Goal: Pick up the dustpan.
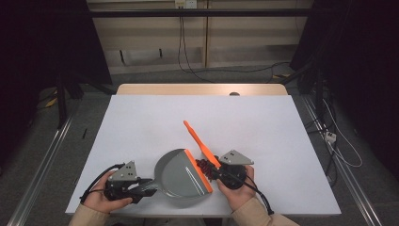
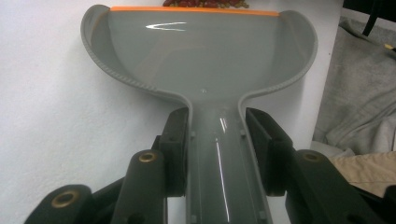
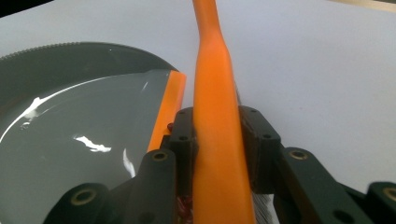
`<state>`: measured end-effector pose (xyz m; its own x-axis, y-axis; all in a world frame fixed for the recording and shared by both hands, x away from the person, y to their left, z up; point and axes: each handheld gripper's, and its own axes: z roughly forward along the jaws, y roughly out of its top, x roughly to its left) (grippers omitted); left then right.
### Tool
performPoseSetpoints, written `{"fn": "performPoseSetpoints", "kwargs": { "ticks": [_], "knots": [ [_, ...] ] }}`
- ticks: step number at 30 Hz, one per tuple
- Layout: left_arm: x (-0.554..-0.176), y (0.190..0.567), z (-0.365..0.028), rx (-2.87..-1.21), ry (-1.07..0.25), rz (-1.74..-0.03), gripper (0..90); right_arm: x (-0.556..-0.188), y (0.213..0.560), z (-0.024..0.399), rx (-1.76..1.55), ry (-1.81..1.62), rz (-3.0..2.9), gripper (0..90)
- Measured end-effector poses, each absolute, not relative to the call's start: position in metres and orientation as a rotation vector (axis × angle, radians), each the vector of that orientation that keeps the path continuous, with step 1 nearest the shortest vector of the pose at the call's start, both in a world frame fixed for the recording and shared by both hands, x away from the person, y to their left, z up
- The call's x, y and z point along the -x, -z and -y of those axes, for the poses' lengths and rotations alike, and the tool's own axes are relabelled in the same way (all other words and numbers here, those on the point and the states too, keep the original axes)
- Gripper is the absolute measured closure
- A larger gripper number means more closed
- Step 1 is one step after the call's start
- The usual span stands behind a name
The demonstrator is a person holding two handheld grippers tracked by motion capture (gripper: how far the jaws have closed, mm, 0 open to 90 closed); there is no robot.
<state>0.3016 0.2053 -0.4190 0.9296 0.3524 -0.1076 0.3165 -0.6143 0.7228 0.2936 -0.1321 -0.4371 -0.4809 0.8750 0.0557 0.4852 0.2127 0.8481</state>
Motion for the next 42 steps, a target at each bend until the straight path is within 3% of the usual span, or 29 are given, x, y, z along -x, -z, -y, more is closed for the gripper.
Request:
{"fn": "performPoseSetpoints", "kwargs": {
  "ticks": [42],
  "knots": [
    [-0.301, 0.426, -0.185, -2.283, -0.033, -0.505, 61.9, -0.287, 0.44, 0.117, -1.404, -1.353, -1.991, 68.5]
  ]
}}
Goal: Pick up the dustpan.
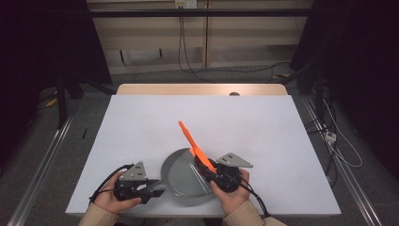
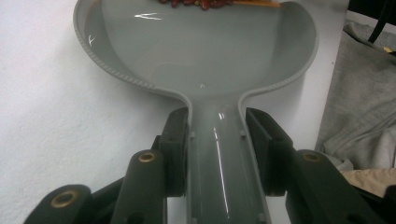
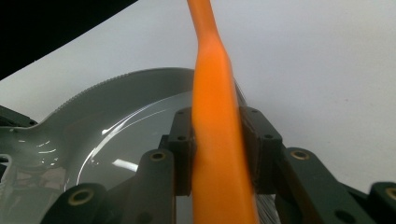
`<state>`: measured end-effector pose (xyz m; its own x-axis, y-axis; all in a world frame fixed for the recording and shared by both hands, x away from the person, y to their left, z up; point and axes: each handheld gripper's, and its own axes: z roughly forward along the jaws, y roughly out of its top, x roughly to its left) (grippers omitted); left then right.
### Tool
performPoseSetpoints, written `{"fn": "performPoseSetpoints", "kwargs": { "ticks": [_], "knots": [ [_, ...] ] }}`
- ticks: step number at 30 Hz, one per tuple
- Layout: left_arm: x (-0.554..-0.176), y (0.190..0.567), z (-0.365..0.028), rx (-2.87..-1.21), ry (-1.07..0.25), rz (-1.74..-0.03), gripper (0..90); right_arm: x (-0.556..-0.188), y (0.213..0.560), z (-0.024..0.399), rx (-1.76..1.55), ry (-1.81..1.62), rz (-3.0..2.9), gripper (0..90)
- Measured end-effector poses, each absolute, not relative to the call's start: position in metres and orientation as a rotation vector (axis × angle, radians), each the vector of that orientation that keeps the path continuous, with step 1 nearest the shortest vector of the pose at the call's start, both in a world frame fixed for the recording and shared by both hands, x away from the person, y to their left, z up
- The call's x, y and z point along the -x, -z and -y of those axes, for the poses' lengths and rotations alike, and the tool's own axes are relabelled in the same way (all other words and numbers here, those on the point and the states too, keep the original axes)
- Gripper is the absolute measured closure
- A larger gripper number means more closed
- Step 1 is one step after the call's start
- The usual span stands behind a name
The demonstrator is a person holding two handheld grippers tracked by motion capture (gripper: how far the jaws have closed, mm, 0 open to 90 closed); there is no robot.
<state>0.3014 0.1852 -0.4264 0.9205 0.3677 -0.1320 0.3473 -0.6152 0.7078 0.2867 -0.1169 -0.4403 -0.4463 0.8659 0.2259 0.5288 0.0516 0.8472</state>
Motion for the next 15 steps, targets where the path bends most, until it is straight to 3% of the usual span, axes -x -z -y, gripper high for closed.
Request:
{"fn": "performPoseSetpoints", "kwargs": {
  "ticks": [15],
  "knots": [
    [-0.3025, 0.4306, -0.185, -2.298, -0.033, -0.518, 62.2, -0.2859, 0.4386, 0.1081, -1.37, -1.342, -1.965, 69.0]
  ]
}}
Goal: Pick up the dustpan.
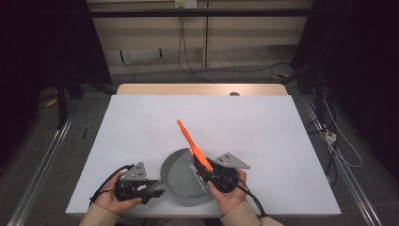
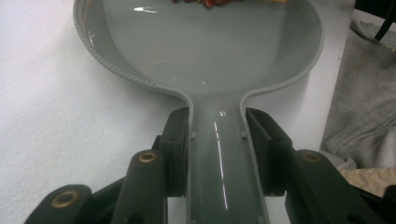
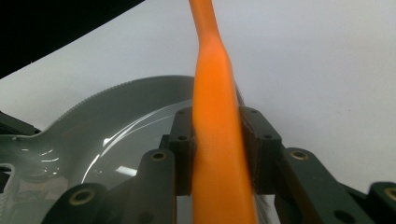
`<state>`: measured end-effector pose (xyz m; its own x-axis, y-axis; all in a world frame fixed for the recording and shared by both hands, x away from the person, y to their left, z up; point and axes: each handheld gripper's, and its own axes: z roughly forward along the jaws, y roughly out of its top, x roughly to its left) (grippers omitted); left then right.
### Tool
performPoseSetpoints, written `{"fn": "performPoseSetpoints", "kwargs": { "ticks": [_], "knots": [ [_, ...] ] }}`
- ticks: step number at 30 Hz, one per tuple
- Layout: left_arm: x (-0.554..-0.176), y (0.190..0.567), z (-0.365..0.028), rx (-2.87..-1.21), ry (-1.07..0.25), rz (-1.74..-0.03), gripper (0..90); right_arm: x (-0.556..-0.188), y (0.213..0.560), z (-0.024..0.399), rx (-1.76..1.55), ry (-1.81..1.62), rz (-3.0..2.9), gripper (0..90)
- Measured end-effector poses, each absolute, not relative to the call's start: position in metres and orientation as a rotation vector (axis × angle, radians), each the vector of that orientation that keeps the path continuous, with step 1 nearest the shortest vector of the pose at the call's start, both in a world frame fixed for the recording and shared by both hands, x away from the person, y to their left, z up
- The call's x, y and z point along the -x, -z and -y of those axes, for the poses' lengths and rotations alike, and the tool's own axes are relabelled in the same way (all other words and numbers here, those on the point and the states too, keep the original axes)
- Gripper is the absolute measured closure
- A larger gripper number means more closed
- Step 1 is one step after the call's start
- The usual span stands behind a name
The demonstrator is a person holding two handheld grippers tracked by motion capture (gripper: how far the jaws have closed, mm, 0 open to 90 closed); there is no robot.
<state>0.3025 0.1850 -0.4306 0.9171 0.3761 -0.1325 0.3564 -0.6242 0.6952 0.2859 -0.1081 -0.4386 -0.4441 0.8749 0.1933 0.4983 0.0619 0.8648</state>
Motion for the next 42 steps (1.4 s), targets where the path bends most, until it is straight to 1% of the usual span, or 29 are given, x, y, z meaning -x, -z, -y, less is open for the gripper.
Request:
{"fn": "performPoseSetpoints", "kwargs": {
  "ticks": [10, 13, 18, 23, 34, 35, 37, 39, 41, 42],
  "knots": [
    [-0.302, 0.434, -0.186, -2.3, -0.03, -0.517, 62.1, -0.289, 0.431, 0.087, -1.301, -1.385, -1.992, 70.4],
    [-0.301, 0.434, -0.186, -2.3, -0.033, -0.518, 62.1, -0.292, 0.431, 0.089, -1.309, -1.42, -1.988, 70.4],
    [-0.302, 0.434, -0.186, -2.306, -0.028, -0.52, 62.1, -0.294, 0.42, 0.1, -1.293, -1.476, -1.967, 70.6],
    [-0.303, 0.434, -0.187, -2.309, -0.026, -0.519, 62.2, -0.301, 0.412, 0.124, -1.271, -1.455, -1.928, 70.6],
    [-0.303, 0.435, -0.187, -2.316, -0.043, -0.53, 61.8, -0.311, 0.423, 0.166, -1.3, -1.375, -1.892, 70.6],
    [-0.303, 0.435, -0.186, -2.315, -0.058, -0.531, 61.2, -0.311, 0.423, 0.168, -1.3, -1.372, -1.891, 70.6],
    [-0.304, 0.436, -0.184, -2.326, -0.074, -0.535, 55.6, -0.311, 0.424, 0.17, -1.303, -1.366, -1.895, 70.6],
    [-0.304, 0.436, -0.18, -2.339, -0.08, -0.522, 53.7, -0.311, 0.424, 0.172, -1.306, -1.365, -1.892, 70.6],
    [-0.304, 0.437, -0.177, -2.343, -0.094, -0.518, 54.0, -0.311, 0.423, 0.174, -1.3, -1.371, -1.889, 70.6],
    [-0.305, 0.437, -0.176, -2.35, -0.104, -0.521, 56.2, -0.311, 0.423, 0.174, -1.301, -1.37, -1.89, 70.6]
  ]
}}
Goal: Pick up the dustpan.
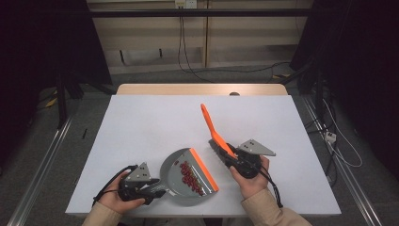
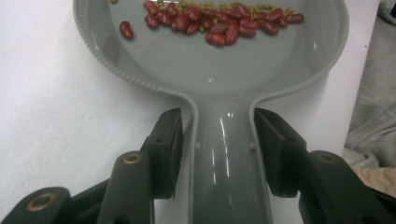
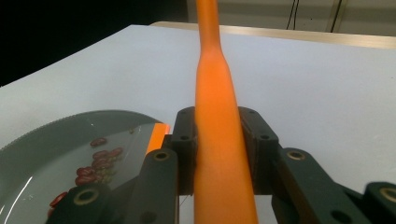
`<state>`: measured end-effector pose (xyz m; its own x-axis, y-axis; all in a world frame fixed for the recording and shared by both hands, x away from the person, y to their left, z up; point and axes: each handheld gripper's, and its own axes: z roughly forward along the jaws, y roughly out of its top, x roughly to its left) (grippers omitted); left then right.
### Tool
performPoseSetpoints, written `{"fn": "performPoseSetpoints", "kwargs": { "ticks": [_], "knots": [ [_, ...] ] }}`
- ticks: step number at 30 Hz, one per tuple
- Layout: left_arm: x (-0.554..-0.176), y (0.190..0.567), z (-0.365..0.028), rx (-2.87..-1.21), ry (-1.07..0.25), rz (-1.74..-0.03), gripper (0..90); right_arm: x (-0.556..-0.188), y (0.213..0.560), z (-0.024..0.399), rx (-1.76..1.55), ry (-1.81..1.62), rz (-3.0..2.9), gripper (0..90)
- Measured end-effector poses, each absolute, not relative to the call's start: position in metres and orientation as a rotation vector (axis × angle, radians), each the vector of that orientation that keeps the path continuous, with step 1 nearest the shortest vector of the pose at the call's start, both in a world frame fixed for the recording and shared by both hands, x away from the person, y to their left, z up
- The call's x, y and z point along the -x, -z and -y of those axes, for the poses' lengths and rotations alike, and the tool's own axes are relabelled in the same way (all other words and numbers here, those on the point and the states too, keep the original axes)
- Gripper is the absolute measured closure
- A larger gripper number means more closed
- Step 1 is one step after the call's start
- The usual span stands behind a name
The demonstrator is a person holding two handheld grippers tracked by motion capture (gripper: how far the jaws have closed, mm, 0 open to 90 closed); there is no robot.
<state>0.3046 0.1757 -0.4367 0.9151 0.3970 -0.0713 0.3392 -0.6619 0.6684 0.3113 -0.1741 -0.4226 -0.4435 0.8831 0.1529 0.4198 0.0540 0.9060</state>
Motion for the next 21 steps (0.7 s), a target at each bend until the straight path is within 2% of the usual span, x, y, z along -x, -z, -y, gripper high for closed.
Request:
{"fn": "performPoseSetpoints", "kwargs": {
  "ticks": [4, 21],
  "knots": [
    [-0.304, 0.438, -0.173, -2.365, -0.115, -0.508, 62.5, -0.312, 0.423, 0.177, -1.297, -1.365, -1.896, 70.6],
    [-0.307, 0.442, -0.18, -2.245, -0.177, -0.568, 63.2, -0.313, 0.422, 0.189, -1.302, -1.386, -1.892, 70.6]
  ]
}}
